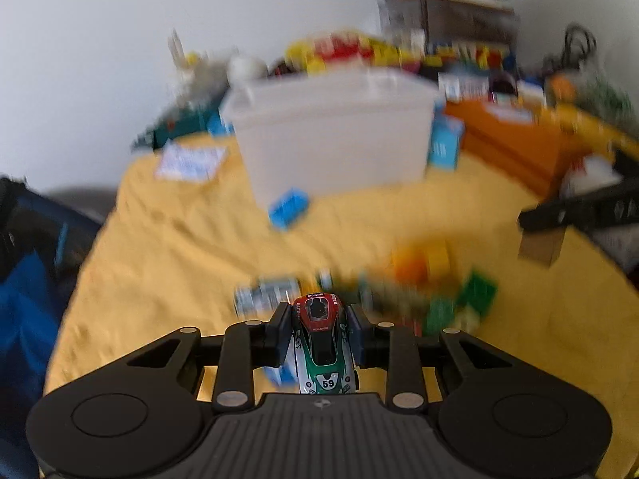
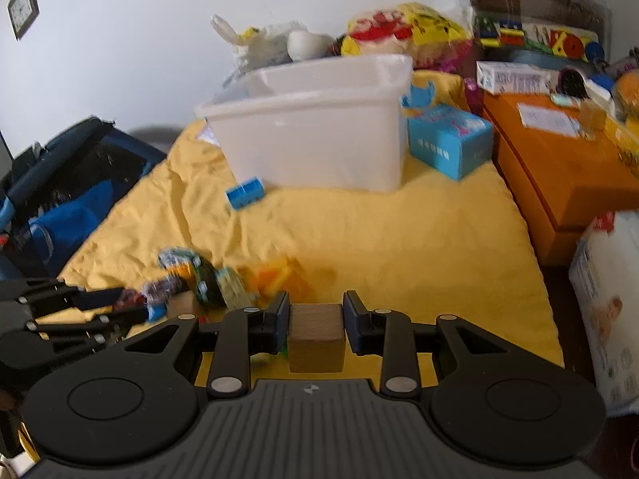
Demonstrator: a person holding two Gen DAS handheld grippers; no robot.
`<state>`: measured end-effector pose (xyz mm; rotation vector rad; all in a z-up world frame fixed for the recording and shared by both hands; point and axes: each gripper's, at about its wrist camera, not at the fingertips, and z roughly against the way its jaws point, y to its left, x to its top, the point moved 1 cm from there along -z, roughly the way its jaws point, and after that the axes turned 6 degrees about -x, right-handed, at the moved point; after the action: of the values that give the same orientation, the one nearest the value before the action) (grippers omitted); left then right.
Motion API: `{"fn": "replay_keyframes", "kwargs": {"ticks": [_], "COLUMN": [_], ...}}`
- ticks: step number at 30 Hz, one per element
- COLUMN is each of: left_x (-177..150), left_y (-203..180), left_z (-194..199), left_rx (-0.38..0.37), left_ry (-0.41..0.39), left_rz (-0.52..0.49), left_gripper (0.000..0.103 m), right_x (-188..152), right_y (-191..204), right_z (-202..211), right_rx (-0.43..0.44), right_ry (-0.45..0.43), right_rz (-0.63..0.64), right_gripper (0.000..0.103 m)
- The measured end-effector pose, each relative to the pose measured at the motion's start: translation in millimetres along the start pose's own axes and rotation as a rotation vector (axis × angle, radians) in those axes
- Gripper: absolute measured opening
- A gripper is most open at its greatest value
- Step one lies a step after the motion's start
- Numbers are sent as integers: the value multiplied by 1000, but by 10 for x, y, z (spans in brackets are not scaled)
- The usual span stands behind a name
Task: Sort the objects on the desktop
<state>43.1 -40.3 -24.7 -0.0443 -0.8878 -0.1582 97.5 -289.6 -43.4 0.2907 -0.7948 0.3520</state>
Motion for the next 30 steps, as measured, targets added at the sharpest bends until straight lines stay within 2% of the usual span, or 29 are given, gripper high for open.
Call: {"fn": "replay_keyframes", "kwargs": {"ticks": [6,9,12,17,19,20,21,22,24,28,30], "left_x": [821,1264,1669,2146,2224,2257,2279,2277,2219,1887,1583], "left_y": [209,352,406,464,468,461,447,443,470,555,563], "left_z": [-32,-189,-429,-866,-977,-1026,-1069,-1080,-1053,-900,-749], "left_rx": [31,18,37,51,35,35,56,83,90,54,32], "left_ry": [-115,-127,-146,-137,-136,-132,-130,-134,-142,-128,-118], "left_rz": [-1,37,17,60,70,68,62,64,71,51,17], "left_gripper": [33,33,33,33,36,51,71,77,80,80,80], "right_x": [593,1018,1428,1968,2098,2141,2174,2186,2166,2039,1851], "right_y": [92,111,97,31,-17,-27,-23,-24,-33,-117,-131], "right_z": [-45,-120,-243,-556,-702,-778,-854,-903,-958,-878,-763], "right_rx": [28,30,23,-16,-25,-29,-37,-40,-47,-17,-3], "right_ry": [-105,-168,-214,-230,-210,-196,-180,-166,-167,-166,-164], "right_rz": [44,67,66,63,44,43,56,68,78,47,47], "right_gripper": [33,33,33,33,33,34,39,58,68,68,68]}}
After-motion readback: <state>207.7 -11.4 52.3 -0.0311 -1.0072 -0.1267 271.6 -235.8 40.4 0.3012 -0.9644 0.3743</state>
